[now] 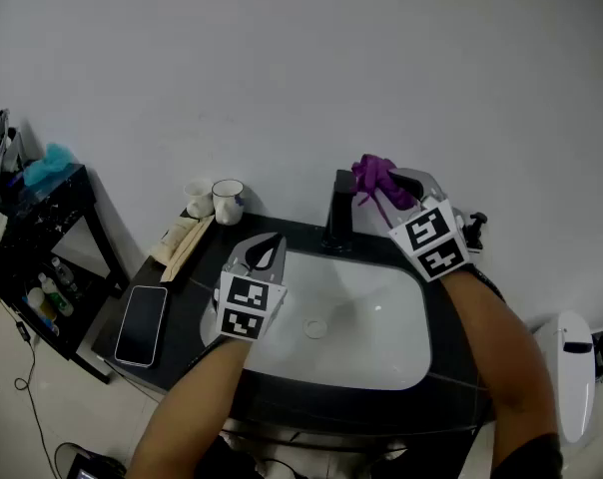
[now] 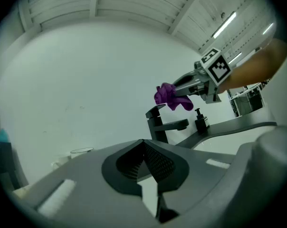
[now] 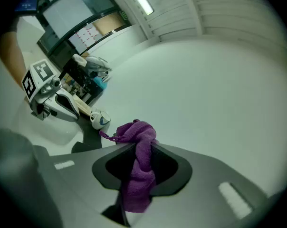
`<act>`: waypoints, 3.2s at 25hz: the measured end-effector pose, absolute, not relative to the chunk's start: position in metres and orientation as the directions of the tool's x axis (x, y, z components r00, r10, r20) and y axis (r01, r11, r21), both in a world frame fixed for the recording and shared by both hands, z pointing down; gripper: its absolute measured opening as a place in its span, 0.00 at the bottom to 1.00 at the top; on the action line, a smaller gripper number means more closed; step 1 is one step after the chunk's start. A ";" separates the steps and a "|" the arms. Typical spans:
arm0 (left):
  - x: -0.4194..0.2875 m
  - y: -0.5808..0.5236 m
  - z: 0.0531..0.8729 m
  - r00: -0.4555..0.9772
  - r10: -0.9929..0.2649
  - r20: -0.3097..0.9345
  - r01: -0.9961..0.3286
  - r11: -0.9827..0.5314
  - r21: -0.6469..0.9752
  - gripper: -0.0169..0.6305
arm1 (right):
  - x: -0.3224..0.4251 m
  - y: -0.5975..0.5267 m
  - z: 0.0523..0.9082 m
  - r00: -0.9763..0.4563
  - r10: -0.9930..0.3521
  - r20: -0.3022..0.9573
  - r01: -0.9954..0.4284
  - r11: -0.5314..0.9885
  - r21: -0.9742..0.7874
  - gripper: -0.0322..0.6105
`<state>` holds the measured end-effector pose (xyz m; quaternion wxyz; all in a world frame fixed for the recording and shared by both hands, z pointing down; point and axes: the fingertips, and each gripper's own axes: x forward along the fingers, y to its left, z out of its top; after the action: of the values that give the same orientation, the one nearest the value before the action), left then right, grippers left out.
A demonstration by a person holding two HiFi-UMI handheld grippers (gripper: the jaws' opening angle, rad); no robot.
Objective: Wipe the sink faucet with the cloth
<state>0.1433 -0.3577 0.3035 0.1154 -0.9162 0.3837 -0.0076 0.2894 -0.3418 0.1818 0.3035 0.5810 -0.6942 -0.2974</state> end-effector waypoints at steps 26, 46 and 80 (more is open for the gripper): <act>0.159 -0.389 0.315 0.722 -0.691 -0.039 -0.670 -0.684 -0.287 0.05 | 0.251 -0.392 0.221 -0.092 -0.866 0.492 -0.265 0.497 0.826 0.18; 0.148 -0.388 0.322 0.702 -0.712 -0.009 -0.688 -0.675 -0.265 0.05 | 0.202 -0.277 0.244 -0.248 -0.824 0.509 -0.172 0.555 0.814 0.18; 0.155 -0.392 0.324 0.717 -0.697 -0.006 -0.675 -0.692 -0.254 0.05 | 0.249 -0.347 0.278 -0.153 -0.882 0.446 -0.281 0.472 0.836 0.18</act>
<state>0.1546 -0.3923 0.3240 0.1197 -0.9188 0.3735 -0.0452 0.2492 -0.3471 0.2785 0.4996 0.4168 -0.6974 -0.3006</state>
